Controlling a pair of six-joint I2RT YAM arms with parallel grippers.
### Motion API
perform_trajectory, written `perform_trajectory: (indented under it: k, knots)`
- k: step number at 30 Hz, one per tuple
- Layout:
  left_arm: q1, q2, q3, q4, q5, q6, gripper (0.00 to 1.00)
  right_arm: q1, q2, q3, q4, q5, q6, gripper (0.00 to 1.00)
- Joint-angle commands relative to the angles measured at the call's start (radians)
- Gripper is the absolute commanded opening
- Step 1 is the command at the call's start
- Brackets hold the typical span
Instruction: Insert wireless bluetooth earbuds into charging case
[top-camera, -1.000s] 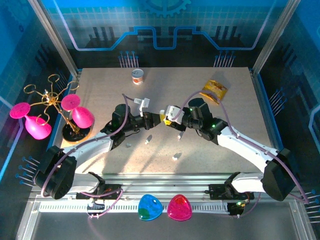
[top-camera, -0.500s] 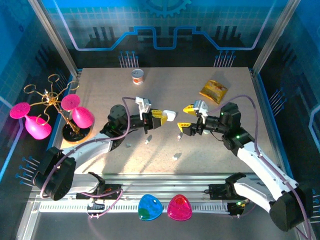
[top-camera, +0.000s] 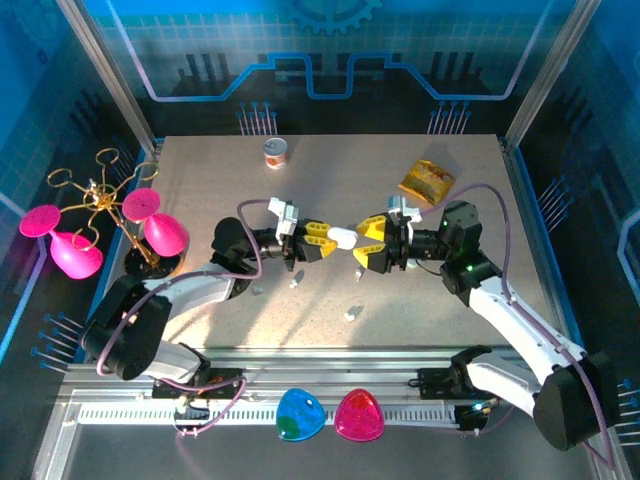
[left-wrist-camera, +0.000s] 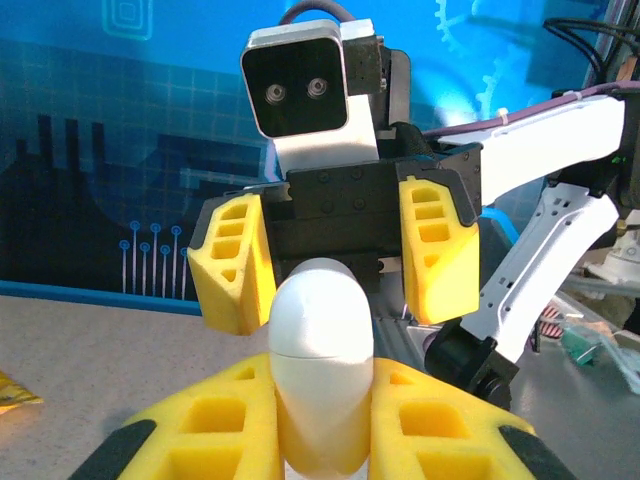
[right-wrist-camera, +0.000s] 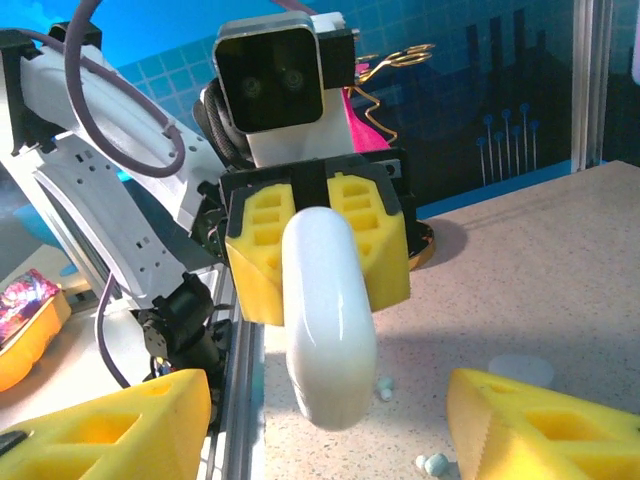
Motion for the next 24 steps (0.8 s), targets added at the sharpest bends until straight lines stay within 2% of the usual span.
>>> perform_trajectory:
  k: [1, 4, 8, 11, 12, 13, 14, 15, 20, 24]
  knots:
    - [-0.009, 0.007, 0.020, 0.117, 0.036, -0.058, 0.02, 0.030, 0.021, 0.039, 0.088, -0.034, 0.031, 0.56]
    - [-0.009, 0.004, 0.023, 0.117, 0.040, -0.059, 0.02, 0.048, 0.039, 0.055, 0.098, -0.028, 0.027, 0.43]
    - [-0.009, 0.005, 0.026, 0.116, 0.052, -0.065, 0.02, 0.059, 0.057, 0.065, 0.093, -0.021, 0.011, 0.16]
    - [-0.008, 0.005, 0.017, 0.115, 0.046, -0.063, 0.02, 0.063, 0.056, 0.067, 0.085, -0.011, -0.001, 0.04]
    - [-0.009, 0.005, 0.016, 0.108, 0.038, -0.069, 0.03, 0.064, 0.051, 0.068, 0.073, -0.006, -0.008, 0.04]
    - [-0.009, 0.002, 0.019, 0.087, 0.037, -0.071, 0.09, 0.066, 0.045, 0.072, 0.053, 0.006, -0.025, 0.04]
    - [-0.008, -0.003, 0.025, 0.052, 0.034, -0.066, 0.27, 0.069, 0.039, 0.076, 0.023, 0.017, -0.048, 0.04]
    - [-0.008, -0.008, 0.028, 0.015, 0.031, -0.051, 0.33, 0.071, 0.033, 0.081, -0.010, 0.031, -0.064, 0.04]
    - [-0.009, -0.045, 0.029, -0.127, 0.011, 0.039, 0.36, 0.089, 0.026, 0.097, -0.067, 0.077, -0.122, 0.03]
    - [-0.008, -0.048, 0.026, -0.114, 0.013, 0.026, 0.35, 0.099, 0.037, 0.094, -0.049, 0.079, -0.113, 0.03]
